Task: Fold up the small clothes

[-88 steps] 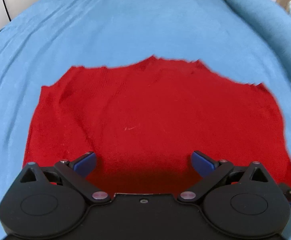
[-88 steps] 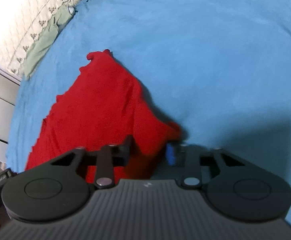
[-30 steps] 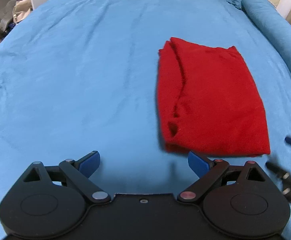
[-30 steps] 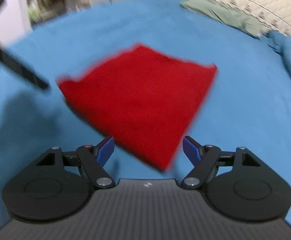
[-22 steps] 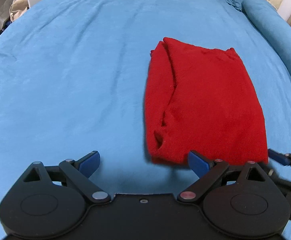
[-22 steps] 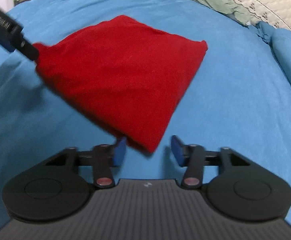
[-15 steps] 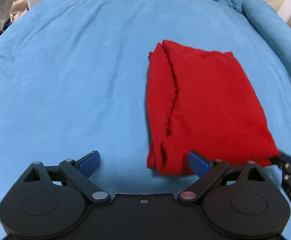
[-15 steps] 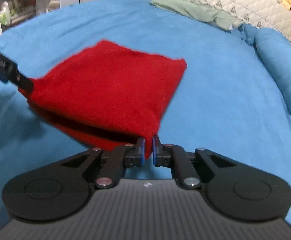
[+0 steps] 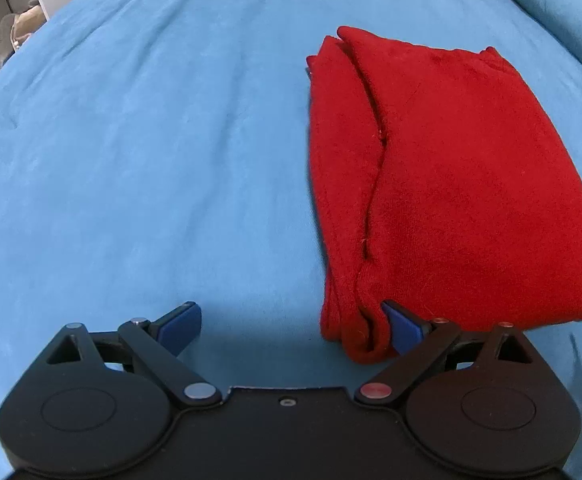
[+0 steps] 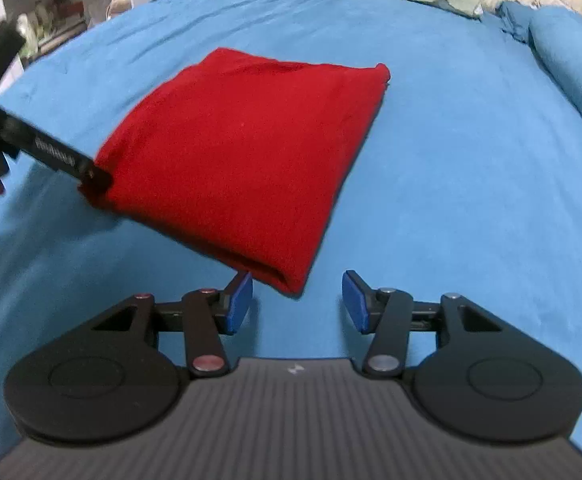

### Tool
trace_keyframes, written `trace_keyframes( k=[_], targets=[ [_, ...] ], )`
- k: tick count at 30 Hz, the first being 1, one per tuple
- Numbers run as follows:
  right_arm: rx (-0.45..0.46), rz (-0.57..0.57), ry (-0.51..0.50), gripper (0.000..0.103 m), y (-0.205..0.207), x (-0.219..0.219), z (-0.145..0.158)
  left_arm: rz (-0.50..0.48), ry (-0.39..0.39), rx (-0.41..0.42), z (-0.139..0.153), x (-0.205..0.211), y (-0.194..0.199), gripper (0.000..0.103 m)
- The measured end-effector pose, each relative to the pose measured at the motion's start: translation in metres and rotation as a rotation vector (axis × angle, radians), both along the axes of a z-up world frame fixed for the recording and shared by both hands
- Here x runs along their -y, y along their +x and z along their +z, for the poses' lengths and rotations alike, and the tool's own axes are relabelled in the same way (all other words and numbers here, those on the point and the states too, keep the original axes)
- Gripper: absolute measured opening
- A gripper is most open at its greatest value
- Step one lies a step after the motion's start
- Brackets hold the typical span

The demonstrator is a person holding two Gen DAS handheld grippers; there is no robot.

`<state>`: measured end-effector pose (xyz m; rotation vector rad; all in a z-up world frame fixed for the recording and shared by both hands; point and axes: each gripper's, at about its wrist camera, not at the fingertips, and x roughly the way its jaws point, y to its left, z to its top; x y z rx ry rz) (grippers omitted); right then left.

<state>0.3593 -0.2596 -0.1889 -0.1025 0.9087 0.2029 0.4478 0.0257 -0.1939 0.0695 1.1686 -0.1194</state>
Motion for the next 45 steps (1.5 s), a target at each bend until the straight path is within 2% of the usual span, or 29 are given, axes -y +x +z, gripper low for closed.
trace_keyframes(
  k=[2, 4, 6, 8, 10, 13, 16, 18, 23, 25, 27, 28, 29, 31, 33, 34, 35, 37, 39, 45],
  targets=[
    [-0.005, -0.010, 0.027, 0.069, 0.006, 0.004, 0.011, 0.006, -0.013, 0.012, 0.014, -0.001, -0.001, 0.093],
    [0.004, -0.025, 0.063, 0.082, 0.012, 0.010, 0.029, 0.010, -0.026, 0.066, 0.038, -0.003, -0.003, 0.094],
    [0.022, -0.042, 0.106, 0.103, 0.025, 0.017, 0.050, 0.015, -0.051, 0.127, 0.064, -0.005, 0.000, 0.103],
    [0.023, -0.062, 0.154, 0.103, 0.039, 0.024, 0.066, 0.007, -0.087, 0.175, 0.084, -0.006, 0.011, 0.103],
    [0.004, -0.091, 0.209, 0.103, 0.061, 0.034, 0.078, -0.015, -0.122, 0.160, 0.089, -0.005, 0.031, 0.103],
    [-0.081, -0.154, 0.233, 0.103, 0.099, 0.041, 0.070, -0.047, -0.168, 0.101, 0.076, 0.000, 0.064, 0.103],
    [-0.153, -0.219, 0.334, 0.103, 0.128, 0.051, 0.048, -0.051, -0.238, 0.018, 0.054, 0.000, 0.092, 0.103],
    [-0.197, -0.245, 0.391, 0.103, 0.140, 0.053, 0.033, -0.050, -0.283, -0.021, 0.043, 0.001, 0.106, 0.102],
    [-0.245, -0.276, 0.425, 0.103, 0.147, 0.049, 0.009, -0.016, -0.344, -0.059, 0.023, 0.003, 0.115, 0.100],
    [-0.262, -0.283, 0.435, 0.103, 0.149, 0.049, 0.001, -0.009, -0.354, -0.070, 0.016, 0.007, 0.116, 0.089],
    [-0.280, -0.284, 0.450, 0.102, 0.154, 0.047, -0.006, -0.004, -0.355, -0.090, 0.008, 0.011, 0.118, 0.084],
    [-0.294, -0.278, 0.467, 0.099, 0.156, 0.046, -0.011, -0.005, -0.364, -0.096, 0.005, 0.013, 0.118, 0.084],
    [-0.310, -0.274, 0.479, 0.092, 0.162, 0.043, -0.019, -0.007, -0.371, -0.100, 0.002, 0.015, 0.119, 0.084],
    [-0.323, -0.276, 0.479, 0.085, 0.168, 0.038, -0.026, -0.026, -0.359, -0.103, -0.001, 0.022, 0.120, 0.076],
    [-0.296, -0.266, 0.461, 0.062, 0.168, 0.033, -0.023, -0.051, -0.344, -0.106, -0.001, 0.028, 0.121, 0.064],
    [-0.286, -0.261, 0.458, 0.055, 0.169, 0.032, -0.020, -0.051, -0.341, -0.109, 0.000, 0.029, 0.121, 0.058],
    [-0.268, -0.246, 0.464, 0.044, 0.167, 0.030, -0.015, -0.046, -0.343, -0.111, 0.002, 0.029, 0.122, 0.054],
    [-0.237, -0.224, 0.451, 0.042, 0.163, 0.026, -0.006, -0.027, -0.348, -0.114, 0.006, 0.027, 0.122, 0.041],
    [-0.206, -0.200, 0.437, 0.041, 0.159, 0.022, 0.004, -0.014, -0.360, -0.108, 0.011, 0.026, 0.120, 0.036],
    [-0.137, -0.183, 0.461, 0.040, 0.138, 0.031, 0.041, -0.037, -0.374, -0.052, 0.041, 0.037, 0.097, 0.032]
  ],
)
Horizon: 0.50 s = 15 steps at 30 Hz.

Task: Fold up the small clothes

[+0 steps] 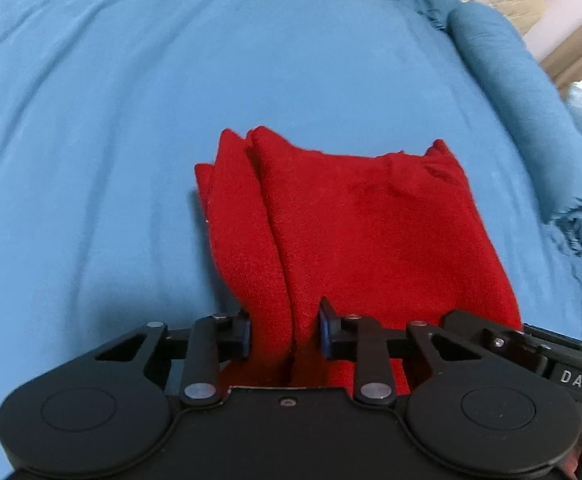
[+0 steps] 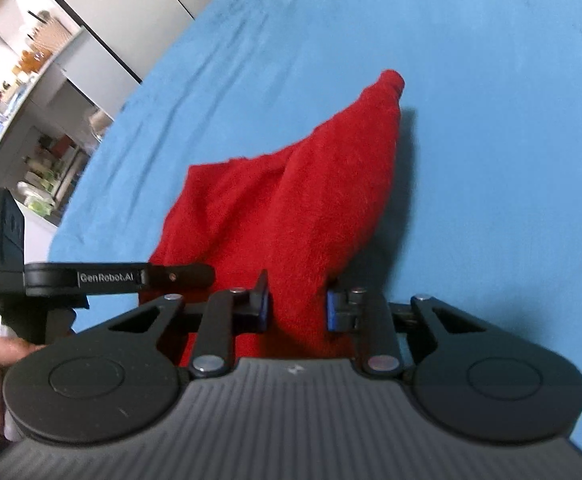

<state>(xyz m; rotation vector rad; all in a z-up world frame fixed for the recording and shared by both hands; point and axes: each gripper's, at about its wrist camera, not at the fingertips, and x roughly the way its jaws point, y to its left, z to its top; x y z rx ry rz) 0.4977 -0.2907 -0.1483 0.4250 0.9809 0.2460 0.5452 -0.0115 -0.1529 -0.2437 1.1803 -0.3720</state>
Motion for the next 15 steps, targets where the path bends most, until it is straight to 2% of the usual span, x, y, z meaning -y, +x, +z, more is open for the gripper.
trace_keyframes(
  k=[5, 9, 11, 14, 15],
  targets=[
    [0.022, -0.015, 0.013, 0.040, -0.049, 0.030, 0.029, -0.014, -0.053, 0.025, 0.030, 0.015, -0.043, 0.032],
    [0.009, -0.035, -0.026, 0.040, -0.092, 0.051, 0.035, -0.029, -0.084, -0.012, 0.025, 0.036, -0.080, 0.033],
    [-0.015, -0.051, -0.057, 0.040, -0.109, 0.060, 0.026, -0.039, -0.083, -0.043, 0.008, 0.053, -0.096, 0.033],
    [-0.074, -0.089, -0.110, 0.042, -0.129, 0.077, -0.007, -0.053, -0.041, -0.059, -0.022, 0.074, -0.110, 0.036],
    [-0.097, -0.098, -0.138, 0.046, -0.134, 0.081, -0.021, -0.052, -0.007, -0.057, -0.029, 0.078, -0.114, 0.045]
  ],
)
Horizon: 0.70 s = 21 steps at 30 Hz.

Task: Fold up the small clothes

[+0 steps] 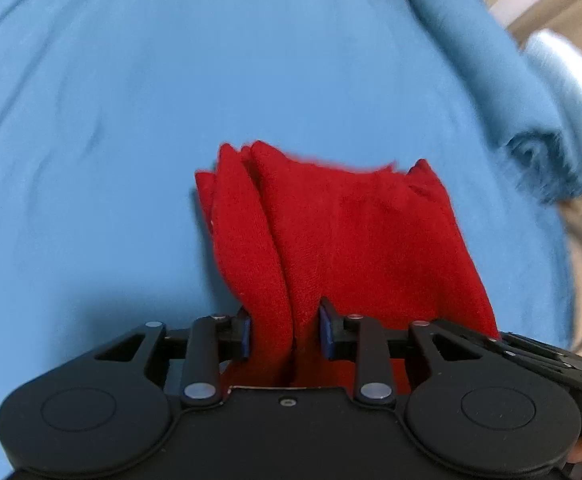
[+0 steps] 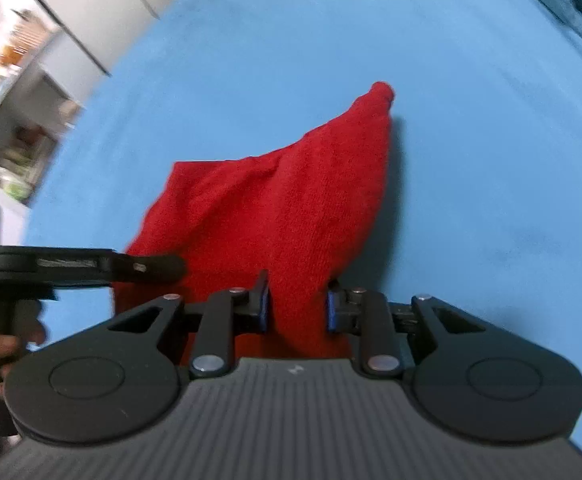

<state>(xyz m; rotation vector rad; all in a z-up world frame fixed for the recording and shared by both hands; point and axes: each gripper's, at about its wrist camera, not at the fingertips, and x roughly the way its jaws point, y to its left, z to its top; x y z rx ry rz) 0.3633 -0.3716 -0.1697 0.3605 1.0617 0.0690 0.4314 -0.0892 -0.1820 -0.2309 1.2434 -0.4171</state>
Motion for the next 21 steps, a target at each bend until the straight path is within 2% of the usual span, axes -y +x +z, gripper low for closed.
trace_keyframes(
  k=[1, 2, 4, 5, 10, 14, 16, 21],
  targets=[
    [-0.008, 0.000, -0.022, 0.048, -0.005, 0.003, -0.012, 0.000, 0.026, 0.012, -0.006, 0.003, -0.003, 0.054],
    [0.009, -0.007, -0.021, 0.052, -0.010, 0.005, -0.018, 0.003, 0.032, 0.032, -0.010, 0.003, -0.006, 0.057],
    [0.050, -0.031, 0.006, 0.055, -0.018, 0.009, -0.024, 0.016, 0.055, 0.060, -0.014, 0.002, -0.010, 0.070],
    [0.059, -0.038, 0.010, 0.057, -0.021, 0.011, -0.026, 0.022, 0.068, 0.069, -0.017, 0.005, -0.011, 0.073],
    [0.096, -0.055, 0.032, 0.065, -0.033, 0.013, -0.027, 0.048, 0.044, 0.079, -0.016, -0.001, -0.021, 0.075],
    [0.145, -0.055, 0.000, 0.085, -0.041, 0.011, -0.014, 0.094, 0.057, 0.114, 0.000, -0.017, -0.027, 0.082],
    [0.160, -0.058, -0.011, 0.088, -0.045, 0.013, -0.011, 0.109, 0.075, 0.141, 0.007, -0.027, -0.037, 0.087],
    [0.157, -0.074, -0.042, 0.088, -0.050, 0.023, -0.021, 0.103, 0.153, 0.176, -0.004, -0.034, -0.044, 0.086]
  ],
)
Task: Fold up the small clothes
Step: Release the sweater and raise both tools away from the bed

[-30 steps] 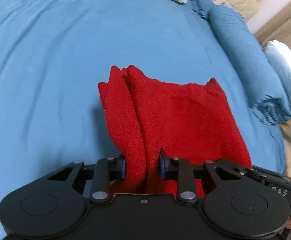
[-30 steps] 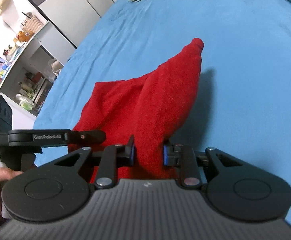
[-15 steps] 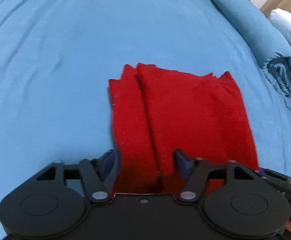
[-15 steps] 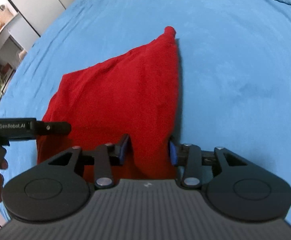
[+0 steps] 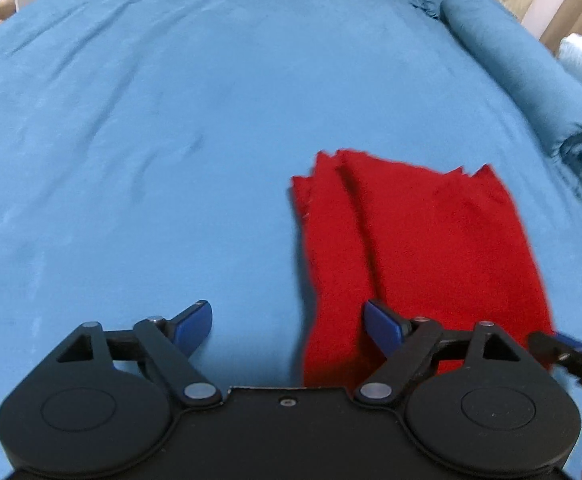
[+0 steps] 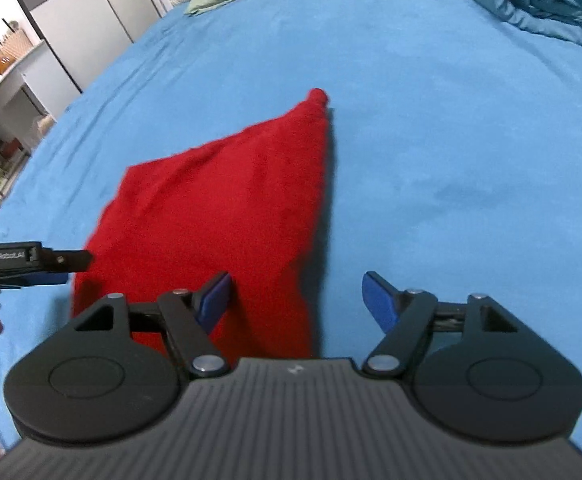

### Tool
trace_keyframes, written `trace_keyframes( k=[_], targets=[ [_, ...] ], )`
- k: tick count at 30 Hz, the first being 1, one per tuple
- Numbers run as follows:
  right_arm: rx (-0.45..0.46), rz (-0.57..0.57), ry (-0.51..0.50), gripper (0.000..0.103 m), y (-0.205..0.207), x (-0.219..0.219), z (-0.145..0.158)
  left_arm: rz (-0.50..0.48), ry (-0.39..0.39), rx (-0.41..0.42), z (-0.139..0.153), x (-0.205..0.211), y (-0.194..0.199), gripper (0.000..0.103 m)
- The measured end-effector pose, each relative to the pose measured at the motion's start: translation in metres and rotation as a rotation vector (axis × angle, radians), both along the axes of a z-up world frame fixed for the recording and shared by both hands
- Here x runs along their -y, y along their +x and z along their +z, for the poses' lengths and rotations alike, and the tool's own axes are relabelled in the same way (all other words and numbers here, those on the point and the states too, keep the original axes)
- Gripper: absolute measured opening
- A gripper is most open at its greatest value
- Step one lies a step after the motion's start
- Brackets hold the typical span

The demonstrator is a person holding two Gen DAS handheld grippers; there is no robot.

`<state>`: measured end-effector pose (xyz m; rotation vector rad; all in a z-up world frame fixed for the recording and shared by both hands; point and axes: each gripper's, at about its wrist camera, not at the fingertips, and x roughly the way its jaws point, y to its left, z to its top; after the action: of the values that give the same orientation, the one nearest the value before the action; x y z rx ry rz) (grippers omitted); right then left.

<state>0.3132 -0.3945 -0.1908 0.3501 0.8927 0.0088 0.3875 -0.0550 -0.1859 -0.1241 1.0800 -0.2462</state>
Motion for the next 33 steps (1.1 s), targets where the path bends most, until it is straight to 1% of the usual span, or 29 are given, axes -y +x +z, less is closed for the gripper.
trace_keyframes(
  k=[2, 6, 8, 10, 13, 15, 17, 18, 19, 20, 23, 25, 27, 30, 33],
  targets=[
    [0.009, -0.017, 0.022, 0.089, -0.002, 0.005, -0.007, -0.006, 0.010, 0.020, -0.008, -0.002, -0.003, 0.087],
    [0.060, -0.025, 0.030, 0.092, -0.011, 0.007, -0.021, -0.031, 0.034, 0.080, -0.016, 0.001, -0.010, 0.087],
    [0.097, -0.019, 0.045, 0.092, -0.017, 0.010, -0.019, -0.039, 0.043, 0.118, -0.012, 0.002, -0.014, 0.086],
    [0.143, -0.012, 0.033, 0.093, -0.026, 0.008, -0.010, -0.031, 0.046, 0.165, -0.001, 0.001, -0.020, 0.086],
    [0.209, -0.003, -0.015, 0.093, -0.045, 0.000, 0.022, -0.020, 0.039, 0.264, 0.033, -0.002, -0.039, 0.086],
    [0.249, 0.014, -0.054, 0.093, -0.065, -0.009, 0.050, -0.020, 0.035, 0.333, 0.064, -0.004, -0.062, 0.087],
    [0.289, 0.015, -0.107, 0.097, -0.091, -0.020, 0.082, -0.014, 0.034, 0.395, 0.095, -0.007, -0.092, 0.094],
    [0.309, 0.012, -0.132, 0.101, -0.106, -0.026, 0.098, -0.010, 0.034, 0.423, 0.110, -0.009, -0.107, 0.100],
    [0.327, 0.004, -0.152, 0.103, -0.121, -0.032, 0.114, -0.006, 0.032, 0.451, 0.125, -0.012, -0.124, 0.103],
    [0.342, -0.010, -0.171, 0.103, -0.136, -0.038, 0.130, -0.005, 0.032, 0.475, 0.141, -0.015, -0.143, 0.103],
    [0.364, -0.030, -0.246, 0.103, -0.183, -0.059, 0.173, 0.012, 0.059, 0.496, 0.179, -0.023, -0.194, 0.103],
    [0.350, -0.034, -0.315, 0.103, -0.210, -0.076, 0.194, 0.023, 0.083, 0.493, 0.195, -0.028, -0.223, 0.103],
    [0.342, -0.042, -0.365, 0.103, -0.239, -0.090, 0.208, 0.032, 0.108, 0.485, 0.206, -0.032, -0.252, 0.103],
    [0.322, -0.047, -0.415, 0.103, -0.269, -0.110, 0.215, 0.050, 0.131, 0.475, 0.211, -0.039, -0.287, 0.103],
    [0.259, -0.065, -0.439, 0.103, -0.292, -0.124, 0.213, 0.056, 0.136, 0.449, 0.207, -0.043, -0.312, 0.103]
  ],
)
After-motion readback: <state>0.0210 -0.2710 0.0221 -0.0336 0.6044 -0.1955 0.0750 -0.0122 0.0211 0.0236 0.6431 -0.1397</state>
